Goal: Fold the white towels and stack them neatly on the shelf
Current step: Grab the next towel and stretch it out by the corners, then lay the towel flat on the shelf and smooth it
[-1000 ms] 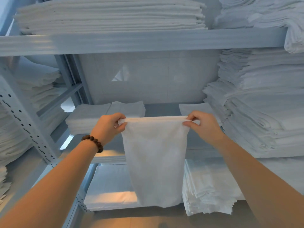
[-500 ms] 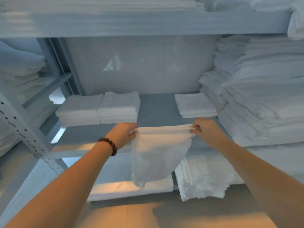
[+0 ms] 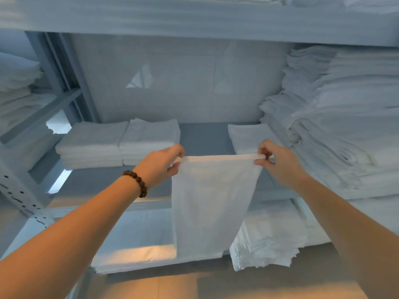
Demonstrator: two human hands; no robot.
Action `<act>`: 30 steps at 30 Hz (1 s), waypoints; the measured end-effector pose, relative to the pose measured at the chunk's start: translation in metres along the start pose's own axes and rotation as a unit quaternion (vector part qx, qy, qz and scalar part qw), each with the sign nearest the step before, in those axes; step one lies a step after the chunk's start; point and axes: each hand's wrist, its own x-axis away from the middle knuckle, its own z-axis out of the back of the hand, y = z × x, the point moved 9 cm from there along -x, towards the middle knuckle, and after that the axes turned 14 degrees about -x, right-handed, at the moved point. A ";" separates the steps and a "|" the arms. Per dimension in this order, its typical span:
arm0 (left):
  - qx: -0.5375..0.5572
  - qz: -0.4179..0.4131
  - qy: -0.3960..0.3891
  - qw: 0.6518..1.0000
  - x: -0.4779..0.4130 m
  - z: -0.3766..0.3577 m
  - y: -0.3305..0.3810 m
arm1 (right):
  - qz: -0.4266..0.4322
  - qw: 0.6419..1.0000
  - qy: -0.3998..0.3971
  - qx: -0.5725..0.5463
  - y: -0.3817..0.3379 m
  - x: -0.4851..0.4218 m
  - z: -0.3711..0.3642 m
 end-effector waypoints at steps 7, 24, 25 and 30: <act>-0.165 -0.106 0.063 0.979 -0.046 -0.010 -0.002 | 0.090 0.994 0.004 0.060 0.020 -0.042 -0.008; -0.346 0.100 -0.104 0.927 -0.201 -0.190 -0.114 | 0.019 0.940 -0.131 0.315 0.198 -0.205 -0.125; -0.345 0.108 -0.118 0.925 -0.204 -0.204 -0.119 | 0.000 0.931 -0.146 0.334 0.211 -0.209 -0.139; -0.361 0.126 -0.173 0.908 -0.228 -0.270 -0.141 | -0.055 0.899 -0.214 0.377 0.272 -0.221 -0.203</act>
